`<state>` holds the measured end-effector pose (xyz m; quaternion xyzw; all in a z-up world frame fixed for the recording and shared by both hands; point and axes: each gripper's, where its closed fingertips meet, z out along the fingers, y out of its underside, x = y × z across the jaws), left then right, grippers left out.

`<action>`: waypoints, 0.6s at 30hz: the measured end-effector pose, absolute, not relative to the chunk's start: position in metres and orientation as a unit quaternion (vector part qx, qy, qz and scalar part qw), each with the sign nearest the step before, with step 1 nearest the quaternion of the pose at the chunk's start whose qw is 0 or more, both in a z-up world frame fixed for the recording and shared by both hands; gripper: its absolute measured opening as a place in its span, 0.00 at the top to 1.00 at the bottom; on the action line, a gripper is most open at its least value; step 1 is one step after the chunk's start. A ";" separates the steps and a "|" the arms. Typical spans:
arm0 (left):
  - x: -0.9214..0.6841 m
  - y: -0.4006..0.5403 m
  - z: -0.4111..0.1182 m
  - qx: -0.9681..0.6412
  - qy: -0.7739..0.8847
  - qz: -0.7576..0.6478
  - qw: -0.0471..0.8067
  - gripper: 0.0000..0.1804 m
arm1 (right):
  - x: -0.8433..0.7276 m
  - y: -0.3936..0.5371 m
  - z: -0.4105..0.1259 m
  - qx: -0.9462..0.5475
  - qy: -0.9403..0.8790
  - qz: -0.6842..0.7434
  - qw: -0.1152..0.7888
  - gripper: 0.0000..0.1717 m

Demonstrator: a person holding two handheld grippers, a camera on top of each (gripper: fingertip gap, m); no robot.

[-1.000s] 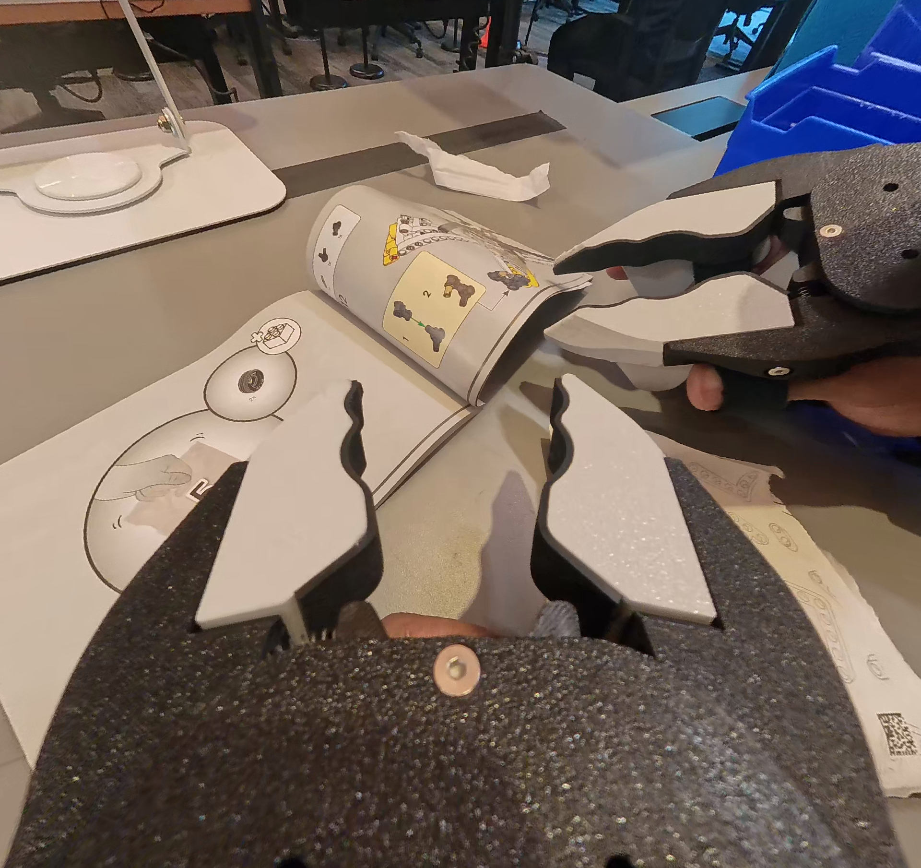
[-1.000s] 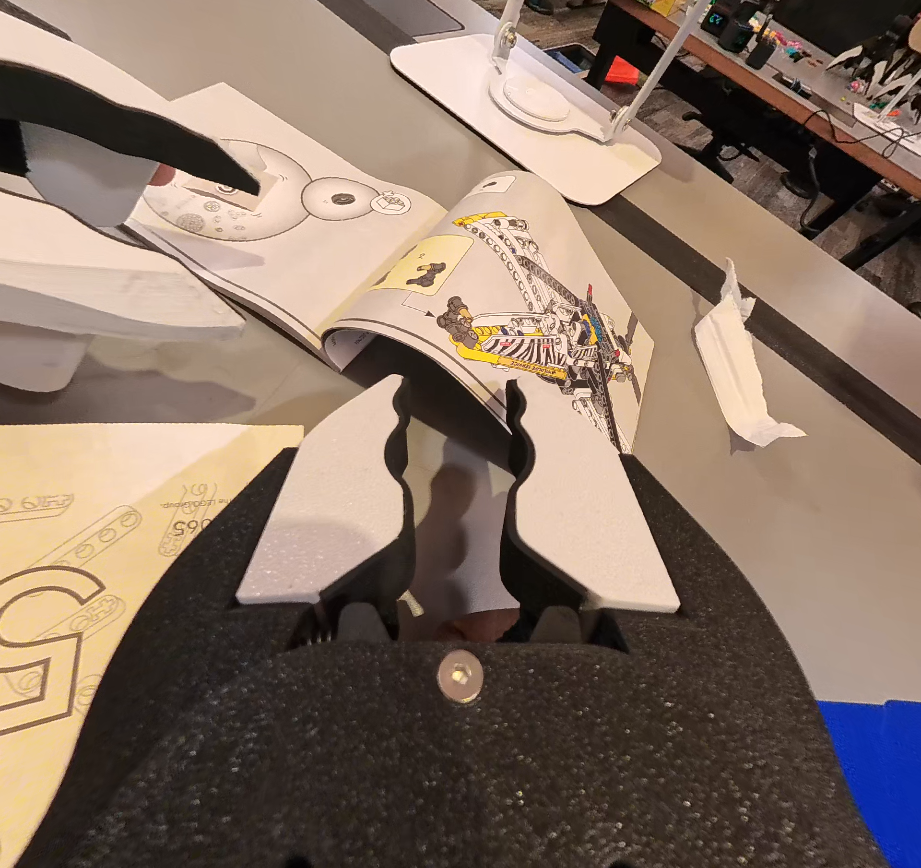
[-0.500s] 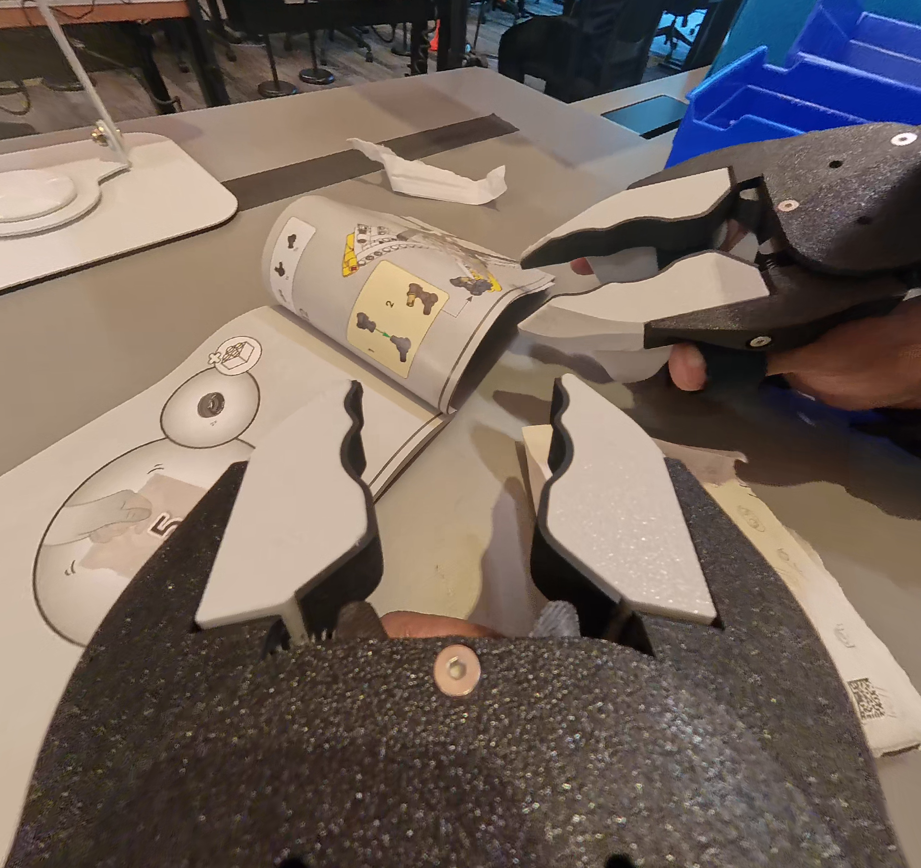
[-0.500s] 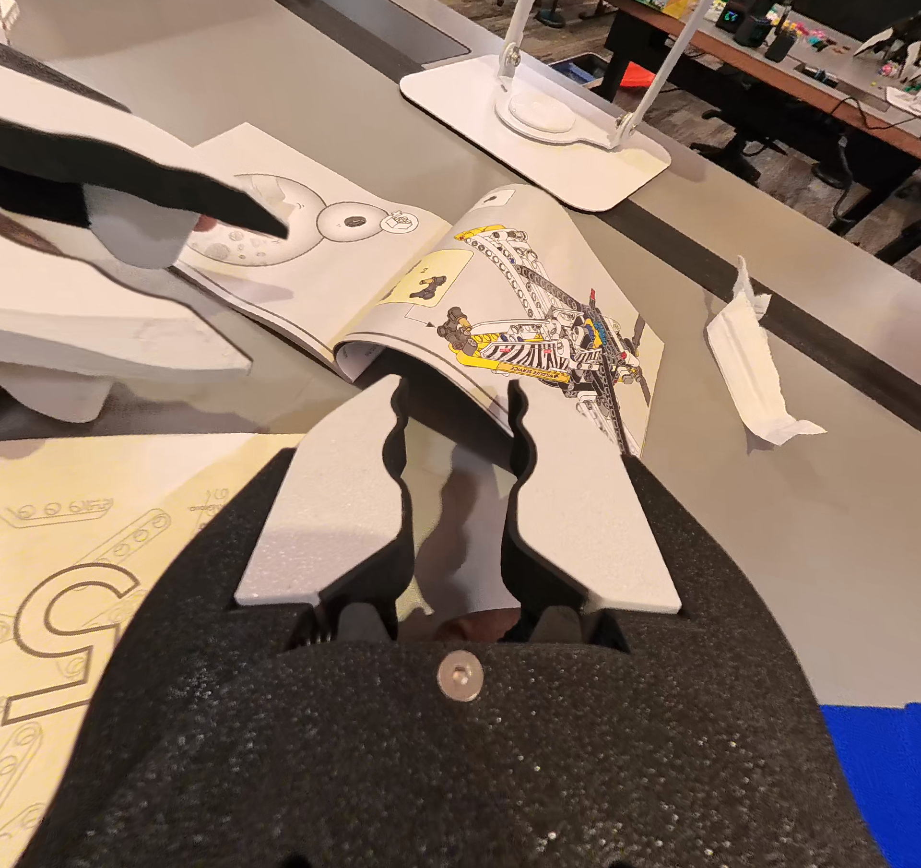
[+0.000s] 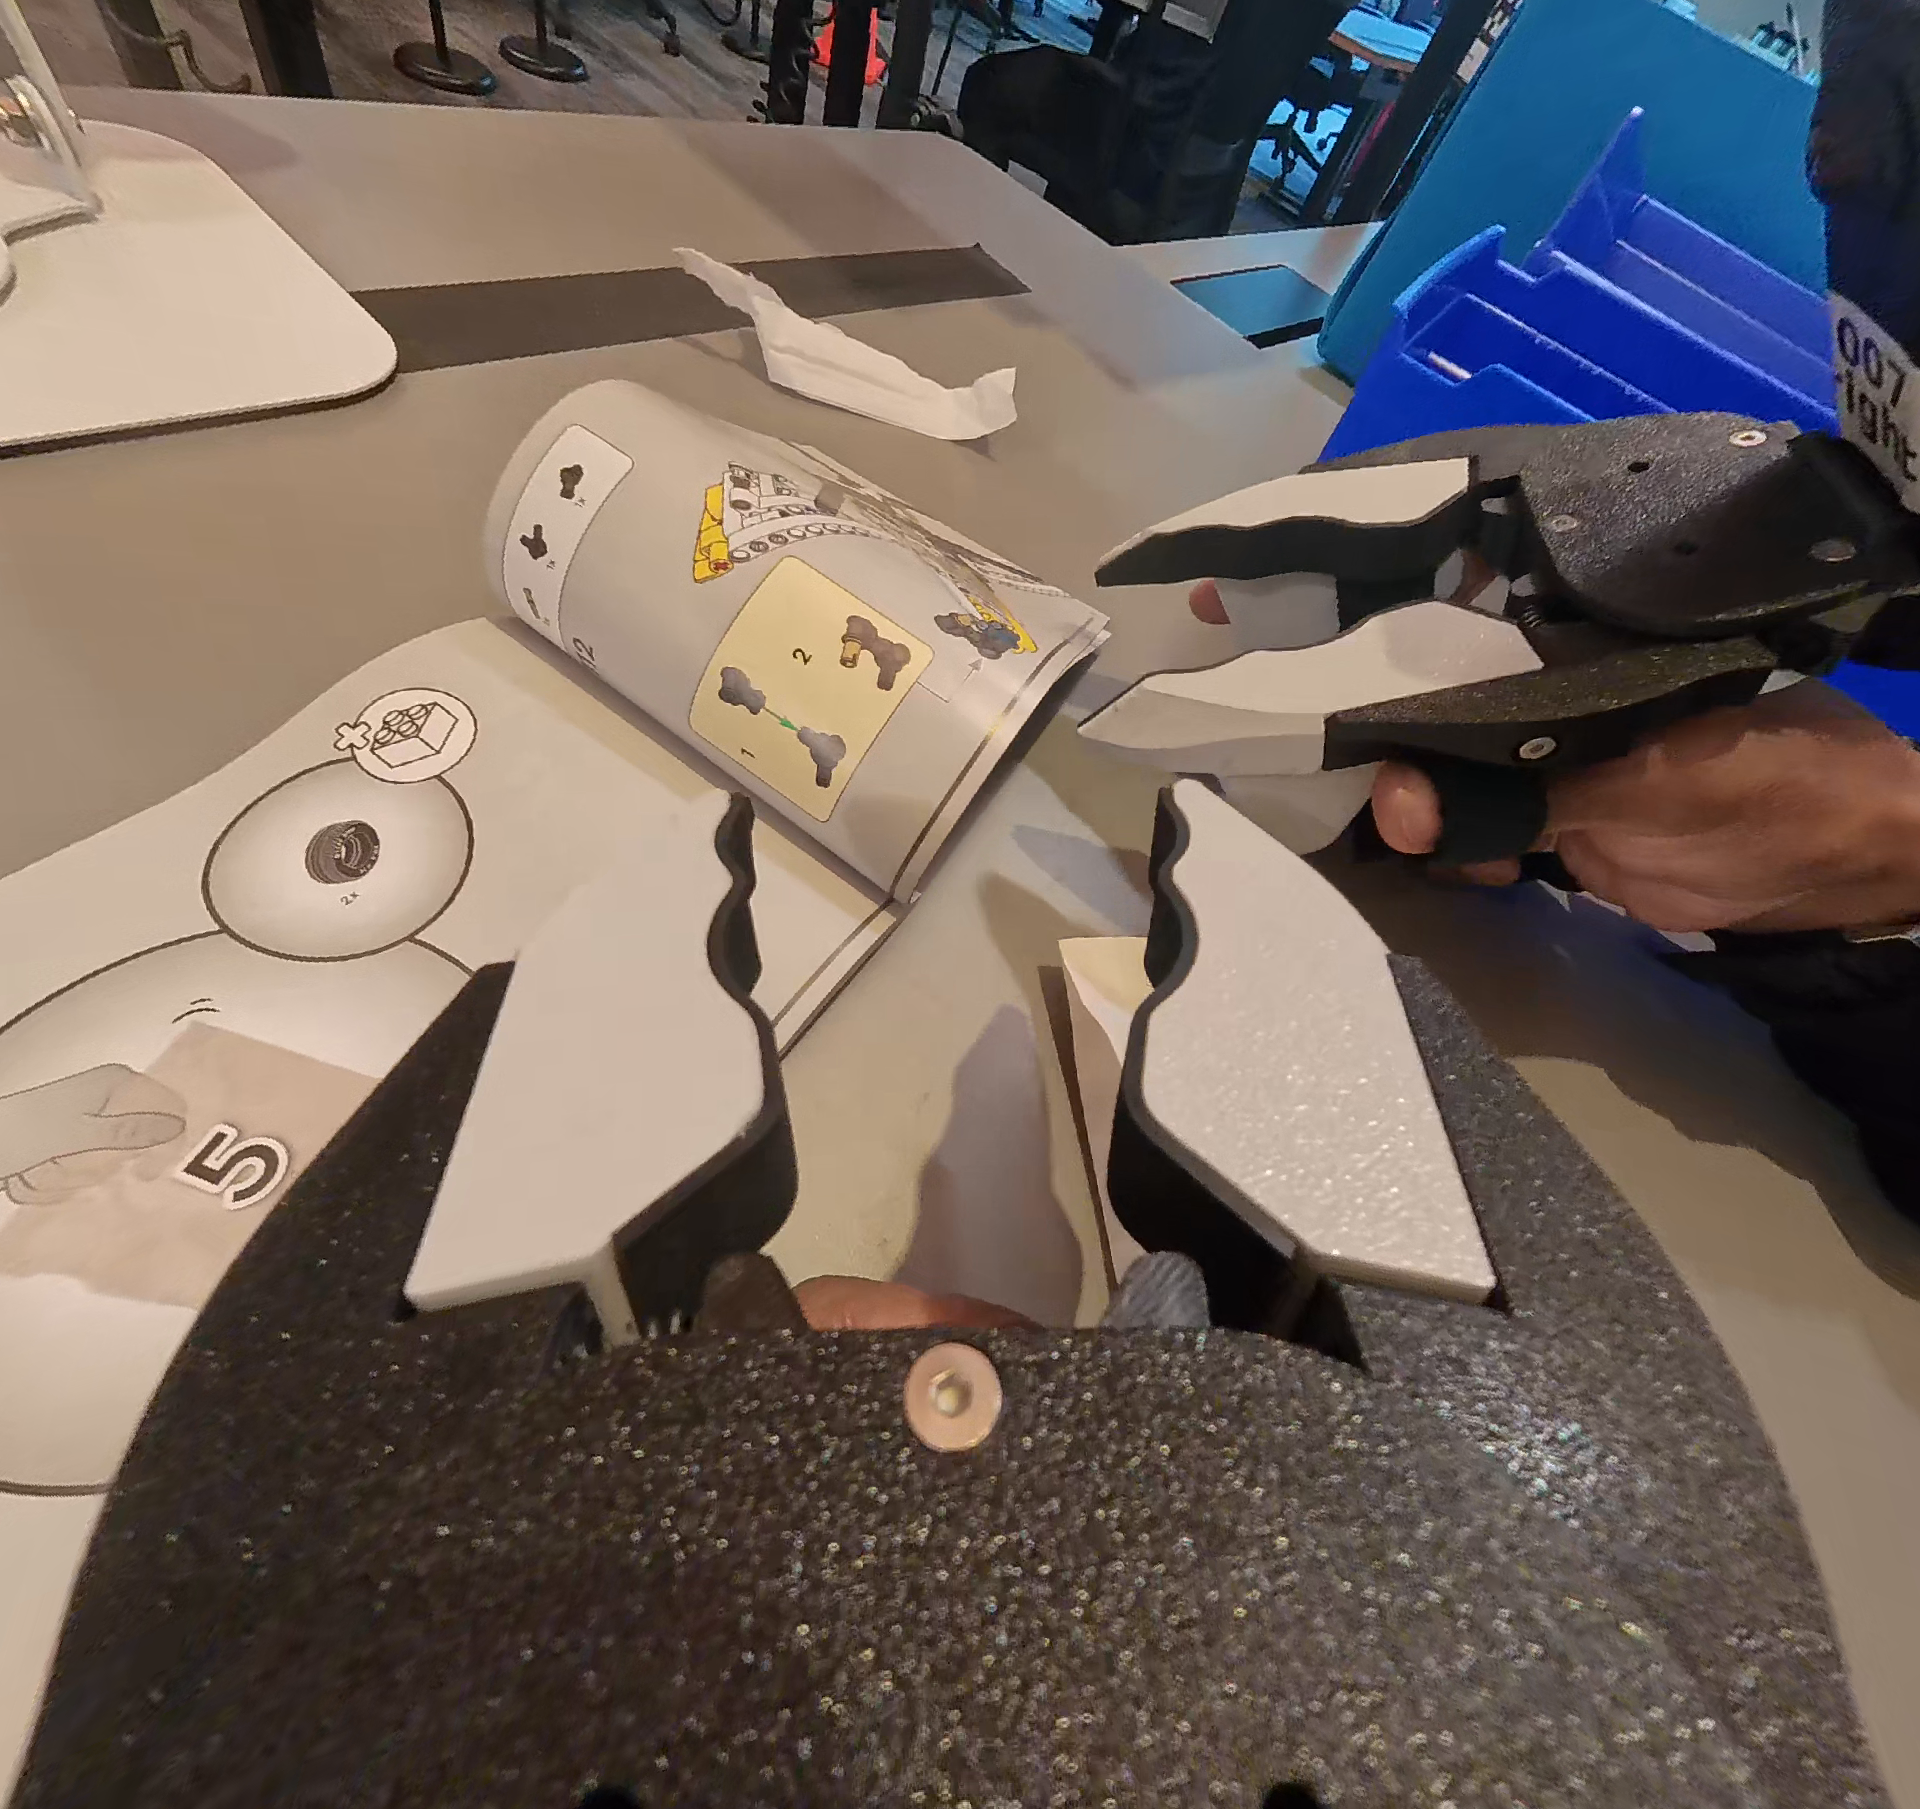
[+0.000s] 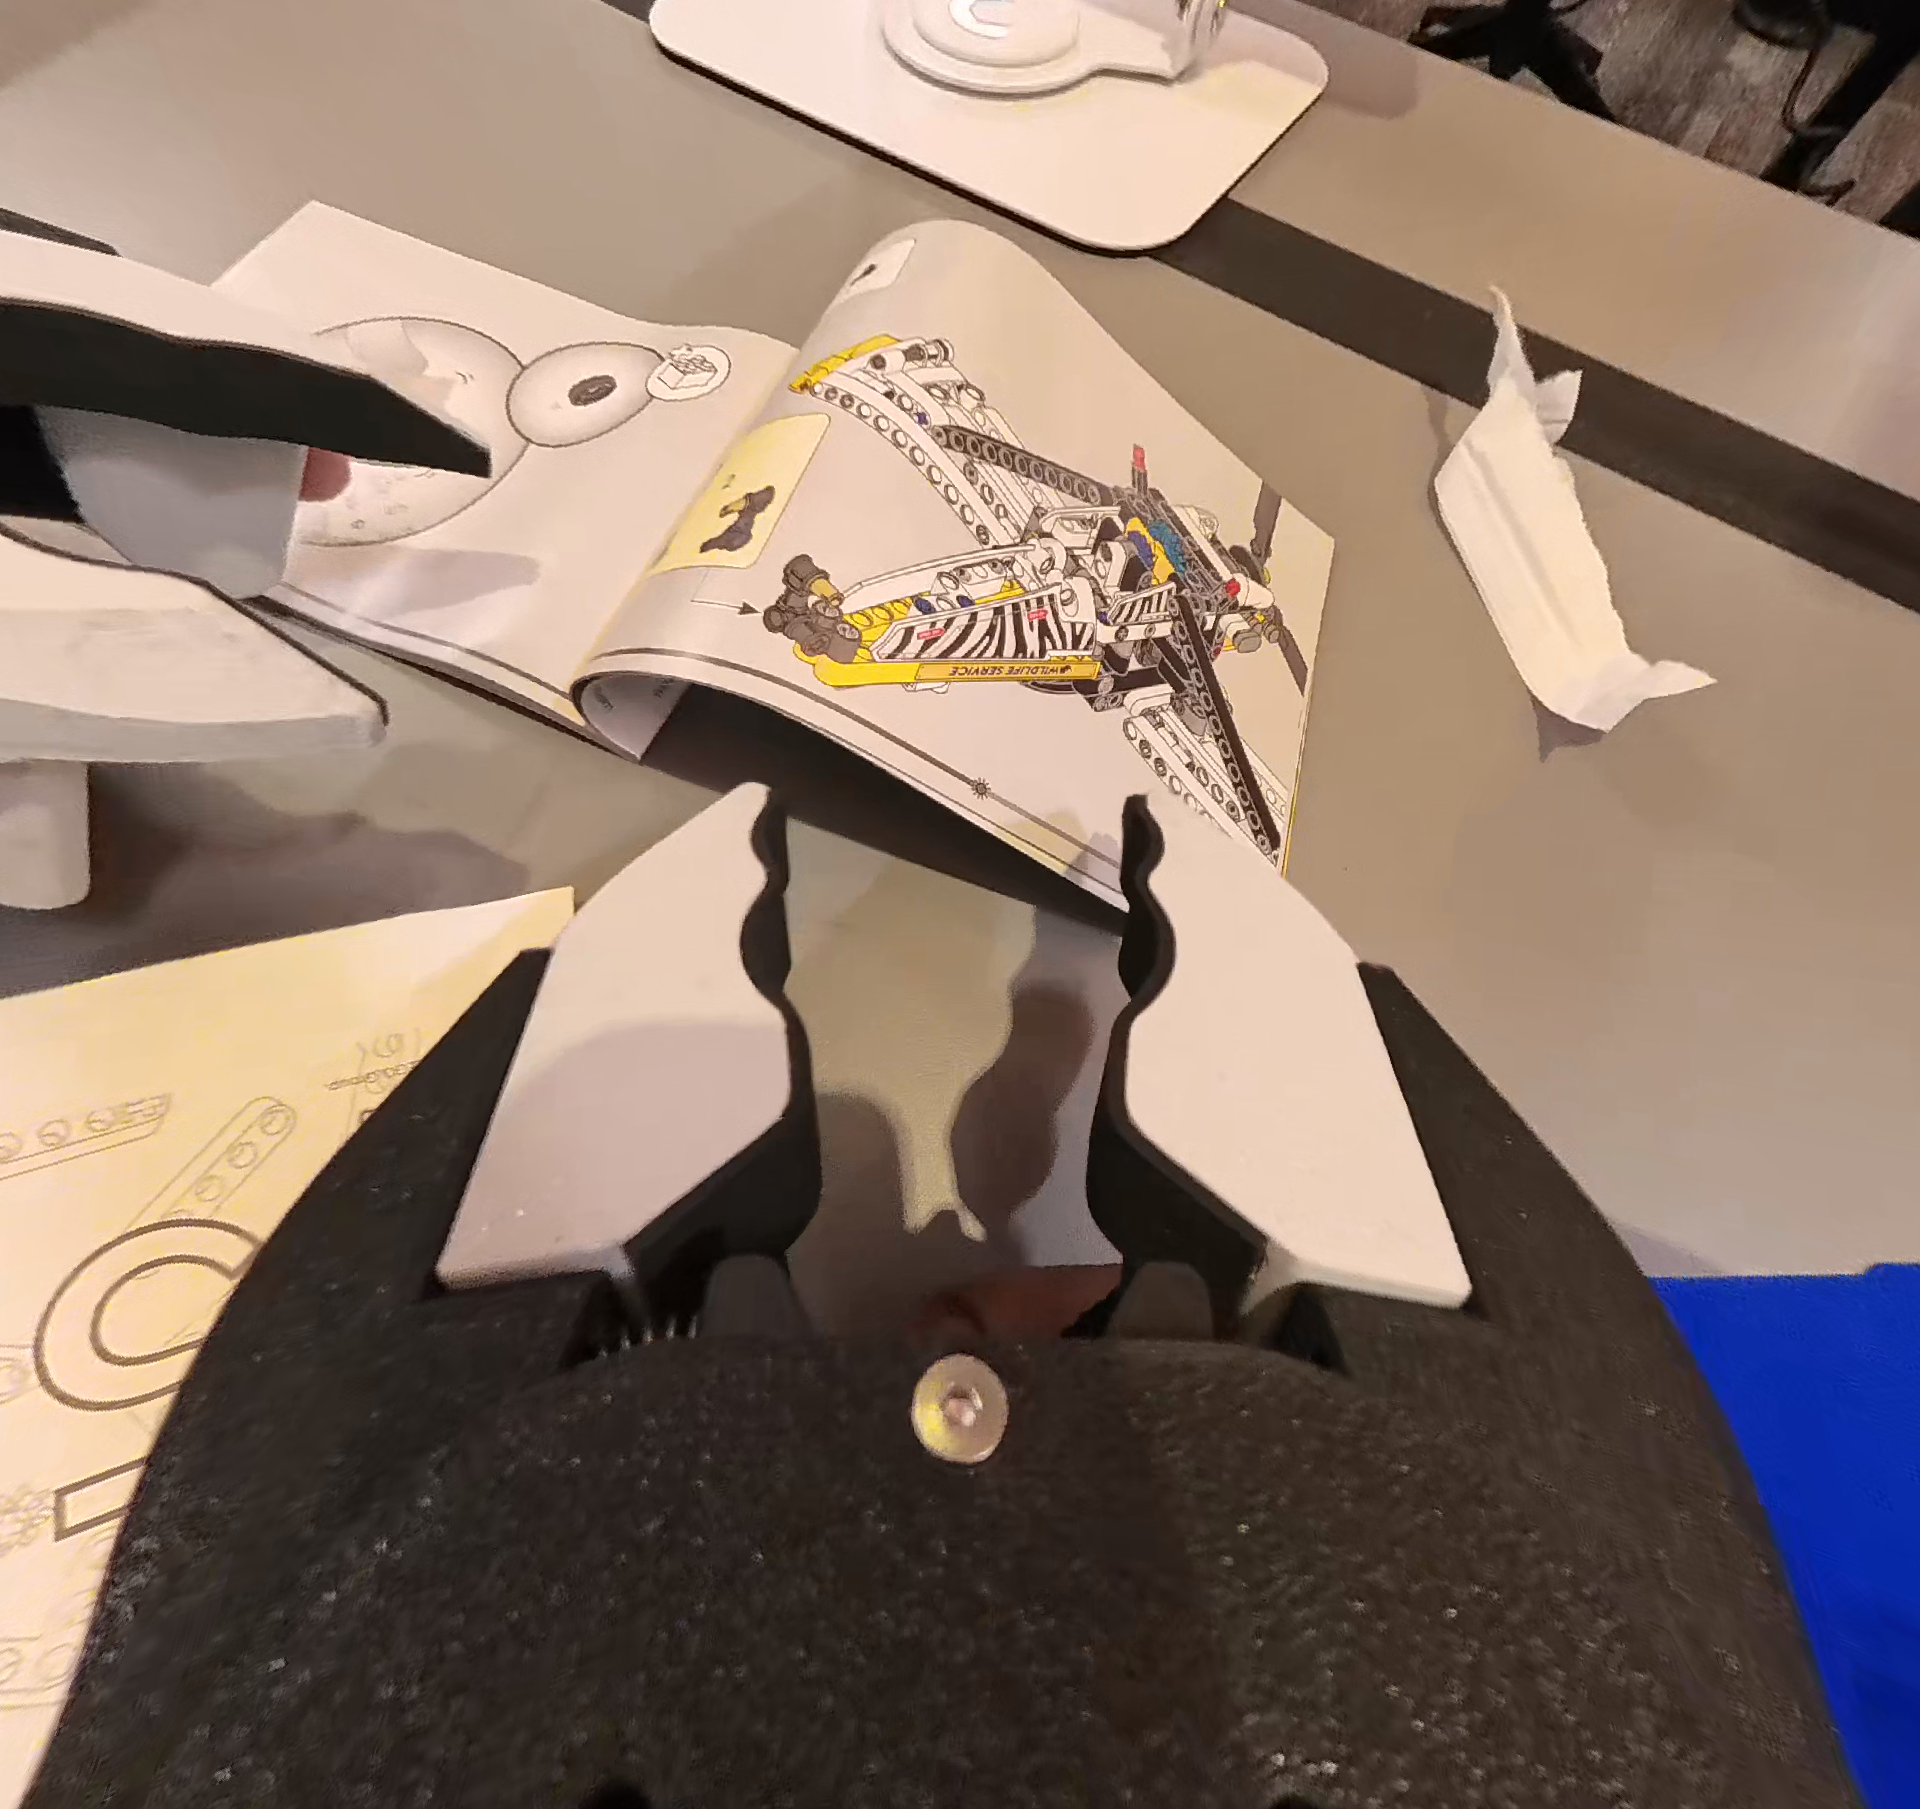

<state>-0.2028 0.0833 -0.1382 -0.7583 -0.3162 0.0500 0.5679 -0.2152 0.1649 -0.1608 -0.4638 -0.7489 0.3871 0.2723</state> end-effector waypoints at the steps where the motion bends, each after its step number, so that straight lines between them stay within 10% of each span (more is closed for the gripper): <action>1: -0.203 0.083 -0.139 -0.758 -0.317 0.048 0.568 0.59 | -0.215 0.166 -0.161 -0.466 -0.749 0.385 0.272 0.63; 18: -0.196 0.084 -0.143 -0.764 -0.305 0.050 0.566 0.59 | -0.216 0.169 -0.166 -0.483 -0.741 0.379 0.271 0.59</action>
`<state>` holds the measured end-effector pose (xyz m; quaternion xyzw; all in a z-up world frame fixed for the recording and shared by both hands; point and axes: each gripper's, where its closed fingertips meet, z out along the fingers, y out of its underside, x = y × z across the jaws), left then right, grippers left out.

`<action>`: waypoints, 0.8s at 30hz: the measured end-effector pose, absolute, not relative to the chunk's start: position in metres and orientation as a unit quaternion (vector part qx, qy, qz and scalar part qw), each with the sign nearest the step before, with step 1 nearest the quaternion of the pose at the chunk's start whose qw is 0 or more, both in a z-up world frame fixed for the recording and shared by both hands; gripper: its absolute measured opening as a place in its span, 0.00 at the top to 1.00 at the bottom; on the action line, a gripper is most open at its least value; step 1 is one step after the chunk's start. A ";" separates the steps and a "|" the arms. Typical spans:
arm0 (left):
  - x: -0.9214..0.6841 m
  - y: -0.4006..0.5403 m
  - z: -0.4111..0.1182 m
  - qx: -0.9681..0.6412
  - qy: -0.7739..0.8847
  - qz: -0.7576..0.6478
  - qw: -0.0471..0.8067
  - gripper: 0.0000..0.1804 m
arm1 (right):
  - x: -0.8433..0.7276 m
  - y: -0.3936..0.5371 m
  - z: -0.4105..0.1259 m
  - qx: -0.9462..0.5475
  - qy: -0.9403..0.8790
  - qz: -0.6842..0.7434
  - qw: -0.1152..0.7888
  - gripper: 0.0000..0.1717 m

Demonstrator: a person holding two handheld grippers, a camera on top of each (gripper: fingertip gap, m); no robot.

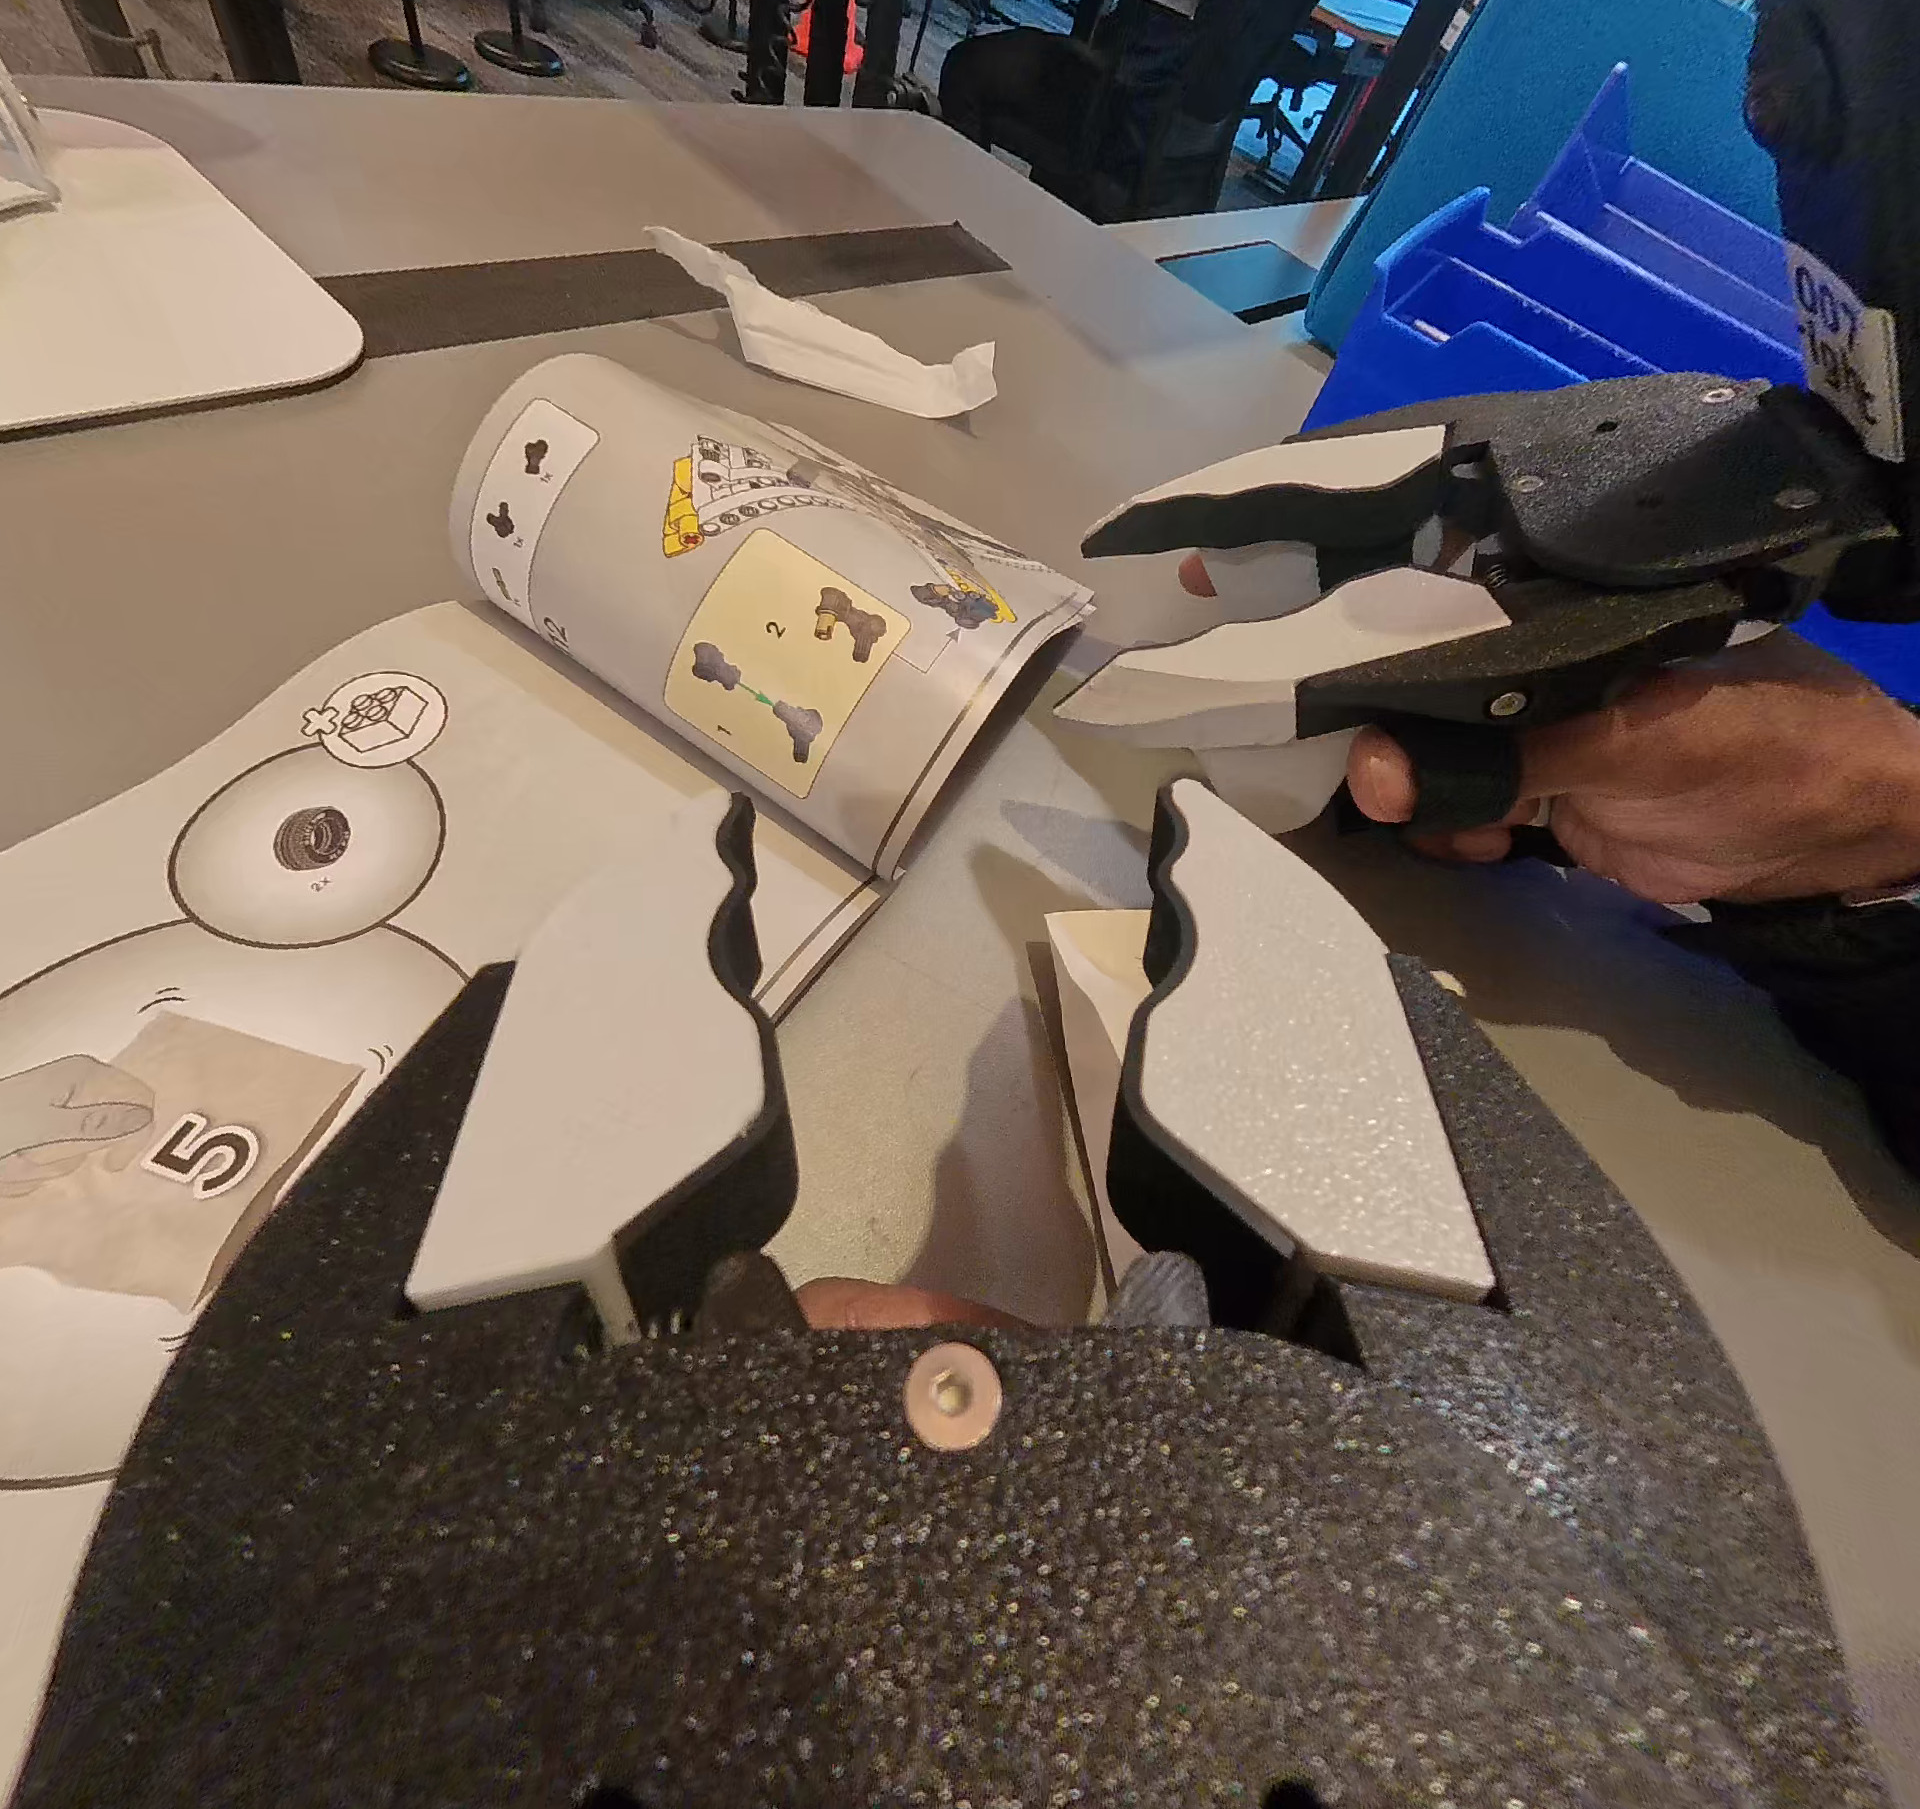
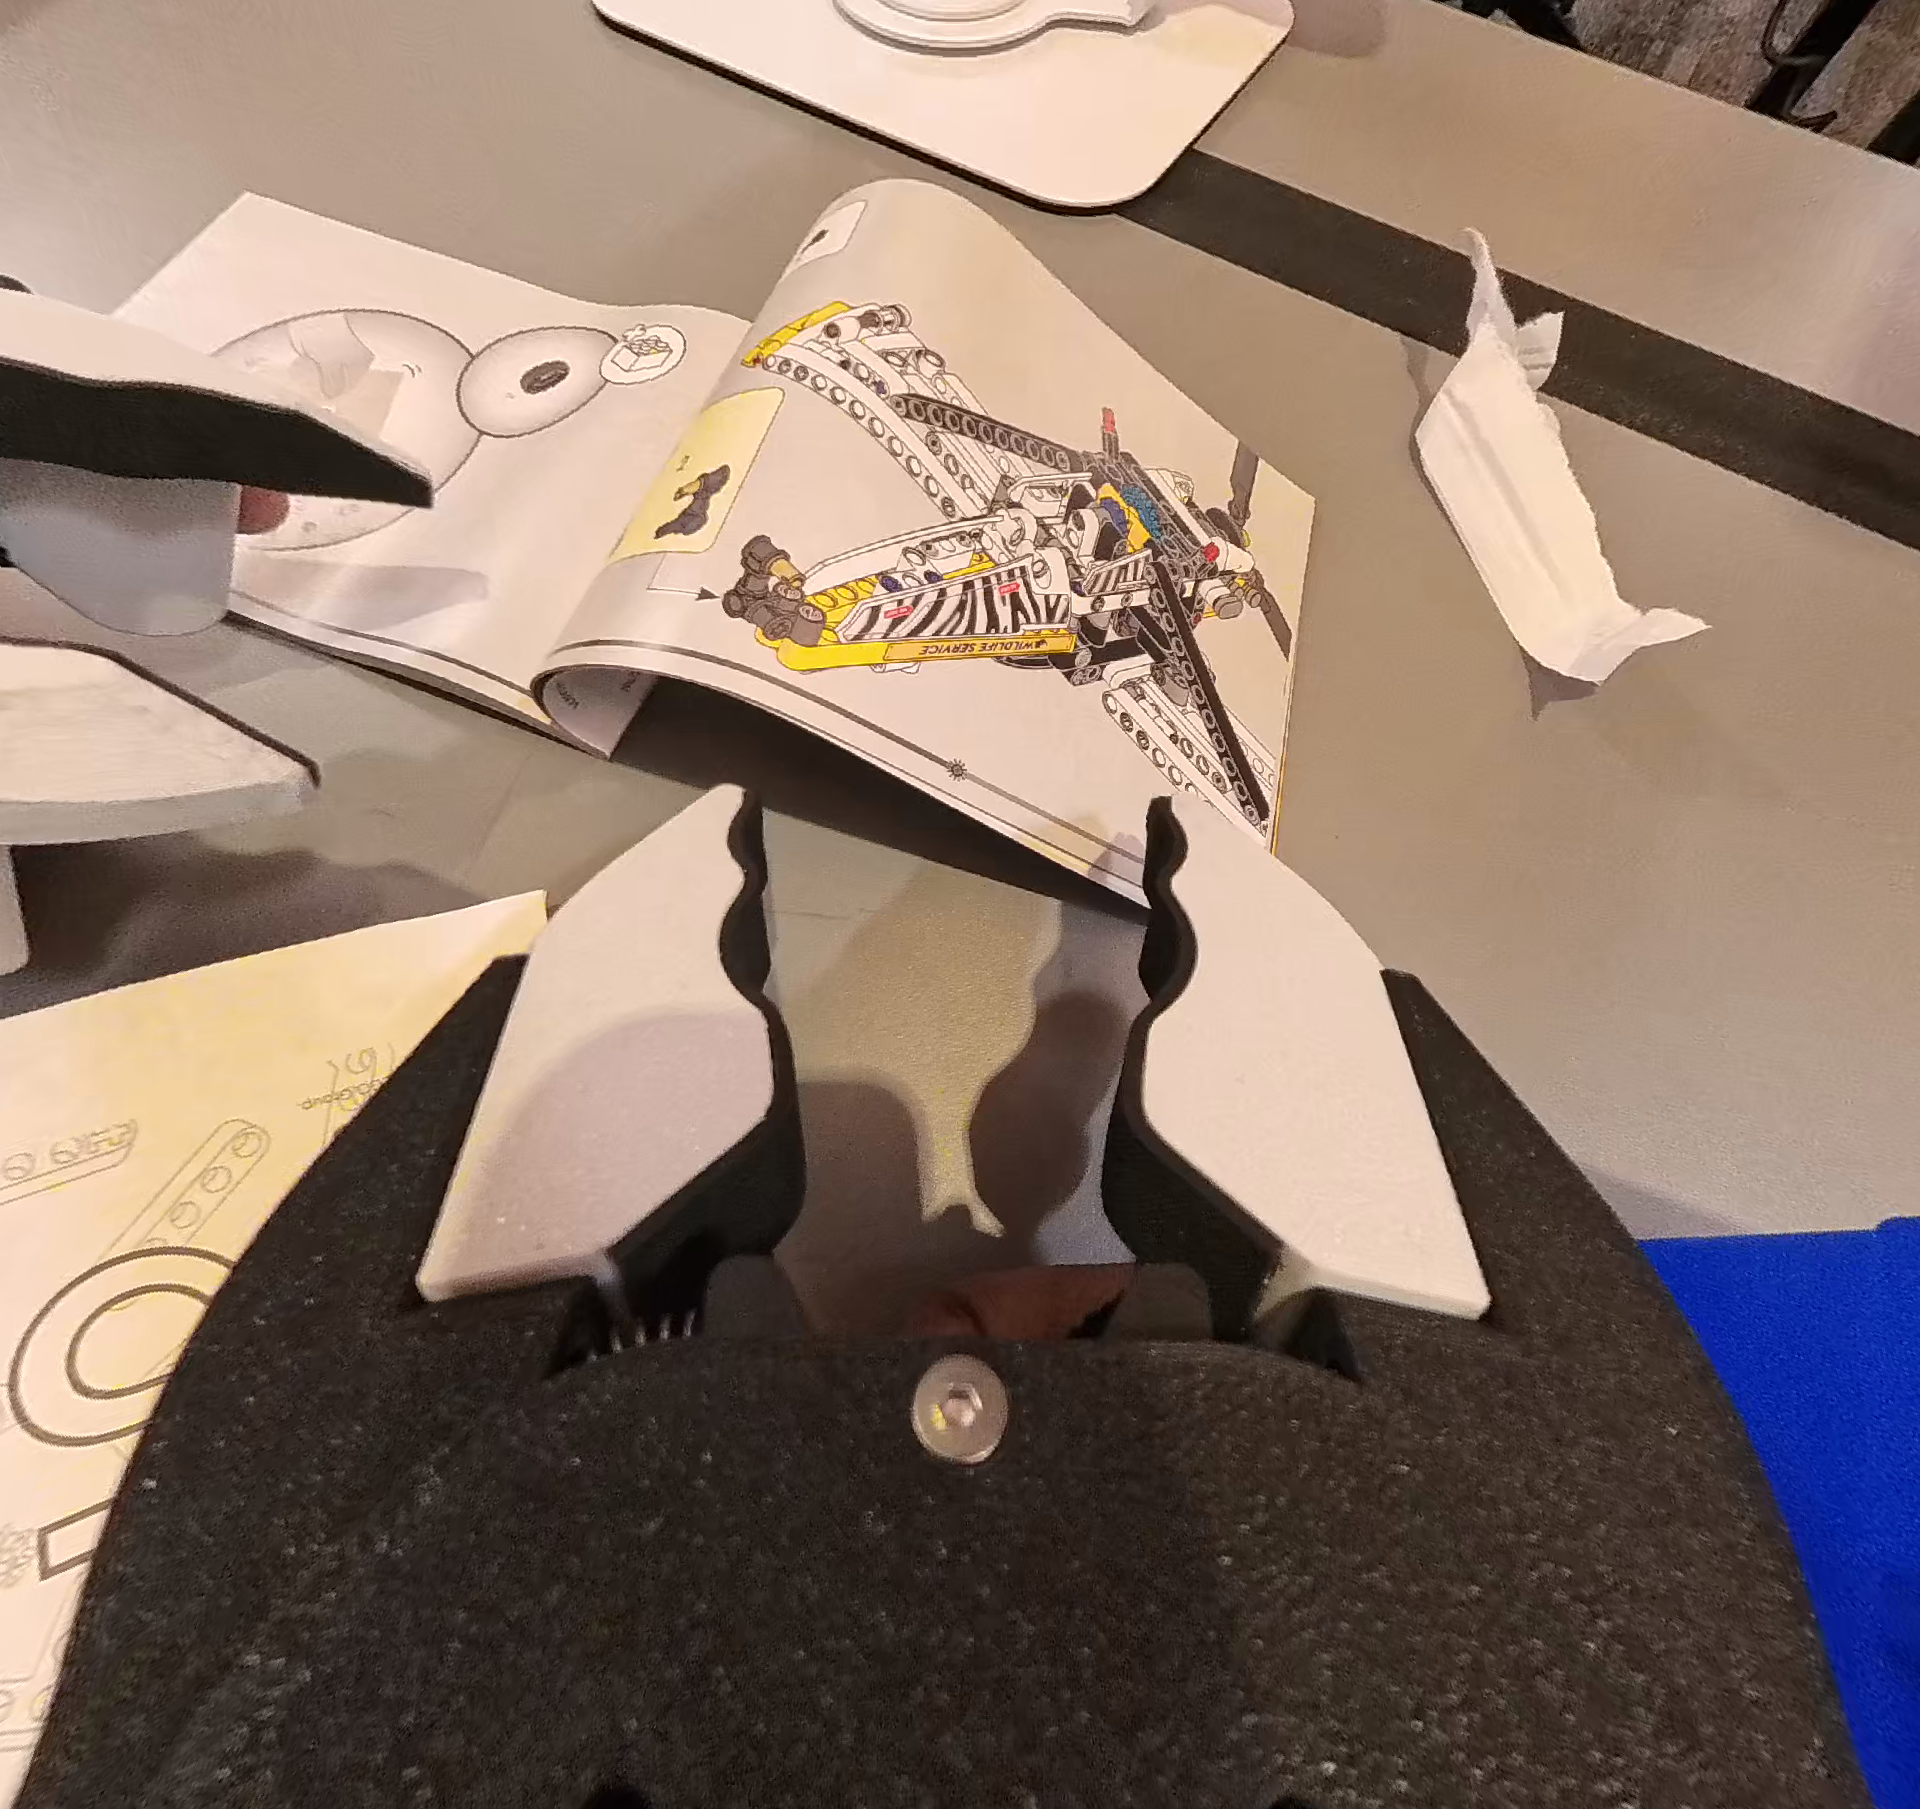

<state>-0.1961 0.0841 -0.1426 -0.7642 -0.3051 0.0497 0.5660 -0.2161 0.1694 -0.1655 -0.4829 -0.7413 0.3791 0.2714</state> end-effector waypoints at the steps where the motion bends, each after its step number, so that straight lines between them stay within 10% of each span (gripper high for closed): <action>1: -0.196 0.084 -0.143 -0.765 -0.306 0.049 0.565 0.59 | -0.216 0.169 -0.165 -0.482 -0.742 0.379 0.272 0.59; 24: -0.207 0.089 -0.137 -0.710 -0.379 -0.060 0.591 0.59 | -0.217 0.140 -0.158 -0.442 -0.749 0.438 0.226 0.59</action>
